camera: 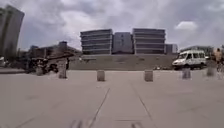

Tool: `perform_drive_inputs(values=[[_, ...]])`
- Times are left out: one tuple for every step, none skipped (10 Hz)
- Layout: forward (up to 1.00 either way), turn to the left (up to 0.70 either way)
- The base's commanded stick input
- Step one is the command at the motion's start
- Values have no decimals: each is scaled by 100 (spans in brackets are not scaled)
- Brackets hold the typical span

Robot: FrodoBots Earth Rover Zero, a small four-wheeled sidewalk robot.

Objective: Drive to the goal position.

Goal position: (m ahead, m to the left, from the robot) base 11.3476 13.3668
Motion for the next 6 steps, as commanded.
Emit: perform_drive_inputs(values=[[85, -2], [85, -2], [85, -2], [85, -2], [85, -2], [85, -2]])
